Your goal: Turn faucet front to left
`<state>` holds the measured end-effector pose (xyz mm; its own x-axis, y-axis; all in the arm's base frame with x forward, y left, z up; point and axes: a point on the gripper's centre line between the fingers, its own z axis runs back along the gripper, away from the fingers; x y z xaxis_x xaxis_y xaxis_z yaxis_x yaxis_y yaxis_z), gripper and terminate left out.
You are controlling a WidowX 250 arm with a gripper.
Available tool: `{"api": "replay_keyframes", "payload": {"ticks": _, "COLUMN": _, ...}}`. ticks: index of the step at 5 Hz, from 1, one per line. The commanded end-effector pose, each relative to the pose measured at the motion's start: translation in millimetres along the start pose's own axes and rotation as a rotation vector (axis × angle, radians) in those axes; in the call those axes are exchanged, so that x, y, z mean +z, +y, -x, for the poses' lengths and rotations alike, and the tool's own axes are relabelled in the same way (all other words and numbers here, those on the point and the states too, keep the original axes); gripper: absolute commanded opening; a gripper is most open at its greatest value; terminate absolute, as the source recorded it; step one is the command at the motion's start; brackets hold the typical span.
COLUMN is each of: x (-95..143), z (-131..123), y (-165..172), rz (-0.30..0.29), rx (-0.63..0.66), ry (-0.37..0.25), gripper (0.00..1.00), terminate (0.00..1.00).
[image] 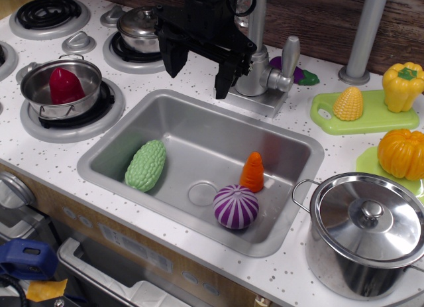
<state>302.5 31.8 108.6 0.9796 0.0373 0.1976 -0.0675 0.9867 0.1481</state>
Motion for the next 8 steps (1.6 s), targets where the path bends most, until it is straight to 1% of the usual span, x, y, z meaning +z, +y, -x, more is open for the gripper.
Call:
{"api": "replay_keyframes", "payload": {"ticks": 1, "x": 0.0, "z": 0.0, "y": 0.0, "rz": 0.000, "rx": 0.000, "ry": 0.000, "gripper": 1.00, "terminate": 0.00}}
{"api": "replay_keyframes", "payload": {"ticks": 2, "x": 0.0, "z": -15.1, "y": 5.9, "rz": -0.006, "rx": 0.010, "ry": -0.087, "gripper": 1.00, "terminate": 0.00}}
{"api": "replay_keyframes", "payload": {"ticks": 3, "x": 2.6, "z": -33.1, "y": 9.1, "rz": -0.012, "rx": 0.032, "ry": -0.146, "gripper": 1.00, "terminate": 0.00}}
{"api": "replay_keyframes", "payload": {"ticks": 4, "x": 9.5, "z": -48.5, "y": 11.7, "rz": -0.031, "rx": 0.049, "ry": -0.238, "gripper": 1.00, "terminate": 0.00}}
{"api": "replay_keyframes", "payload": {"ticks": 5, "x": 11.6, "z": -56.4, "y": 13.5, "rz": -0.050, "rx": 0.058, "ry": -0.284, "gripper": 1.00, "terminate": 0.00}}
{"api": "replay_keyframes", "payload": {"ticks": 6, "x": 10.5, "z": -62.5, "y": 16.7, "rz": -0.070, "rx": 0.052, "ry": -0.298, "gripper": 1.00, "terminate": 0.00}}
{"api": "replay_keyframes", "payload": {"ticks": 7, "x": 5.4, "z": -65.6, "y": 31.2, "rz": -0.097, "rx": 0.045, "ry": -0.333, "gripper": 0.00, "terminate": 0.00}}
{"api": "replay_keyframes", "payload": {"ticks": 8, "x": 0.4, "z": -68.6, "y": 49.8, "rz": -0.105, "rx": 0.018, "ry": -0.359, "gripper": 0.00, "terminate": 0.00}}
